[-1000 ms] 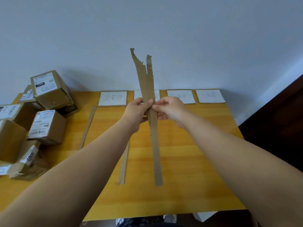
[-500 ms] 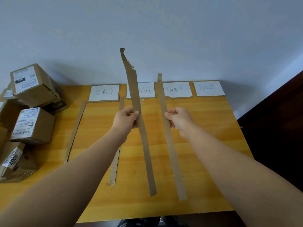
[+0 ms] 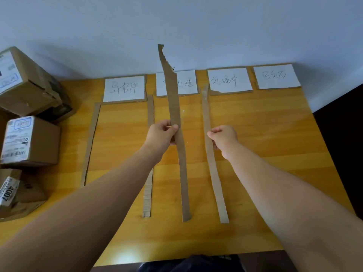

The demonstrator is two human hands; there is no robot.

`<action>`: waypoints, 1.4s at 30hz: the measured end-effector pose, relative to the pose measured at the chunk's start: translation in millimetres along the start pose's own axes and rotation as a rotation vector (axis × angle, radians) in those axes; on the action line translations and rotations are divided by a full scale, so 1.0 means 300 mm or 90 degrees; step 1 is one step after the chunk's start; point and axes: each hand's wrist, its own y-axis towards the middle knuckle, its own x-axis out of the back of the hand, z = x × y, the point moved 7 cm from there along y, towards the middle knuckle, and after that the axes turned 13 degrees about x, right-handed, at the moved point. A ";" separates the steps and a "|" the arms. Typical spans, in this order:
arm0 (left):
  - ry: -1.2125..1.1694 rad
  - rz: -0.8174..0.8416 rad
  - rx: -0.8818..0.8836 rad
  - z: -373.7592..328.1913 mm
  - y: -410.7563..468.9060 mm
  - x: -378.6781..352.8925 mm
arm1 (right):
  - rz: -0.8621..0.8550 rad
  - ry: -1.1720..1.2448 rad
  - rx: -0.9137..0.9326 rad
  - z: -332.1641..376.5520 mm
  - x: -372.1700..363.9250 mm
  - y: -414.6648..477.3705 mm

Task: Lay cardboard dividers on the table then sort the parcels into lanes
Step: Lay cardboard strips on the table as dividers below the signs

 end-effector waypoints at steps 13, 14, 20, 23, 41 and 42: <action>-0.002 0.024 0.021 0.035 0.054 0.006 | -0.022 -0.099 0.002 -0.029 -0.004 0.018; 0.002 0.025 0.024 0.037 0.056 0.003 | -0.025 -0.108 0.003 -0.032 -0.001 0.019; 0.012 0.027 0.037 0.059 0.057 -0.017 | -0.031 -0.176 0.012 -0.038 0.009 0.023; 0.012 0.032 0.043 0.070 0.048 -0.025 | -0.028 -0.178 0.002 -0.050 0.007 0.021; -0.023 0.036 -0.048 -0.058 -0.097 -0.046 | 0.206 0.193 0.110 0.226 0.007 -0.166; -0.025 0.037 -0.055 -0.073 -0.112 -0.054 | 0.219 0.217 0.115 0.242 0.016 -0.184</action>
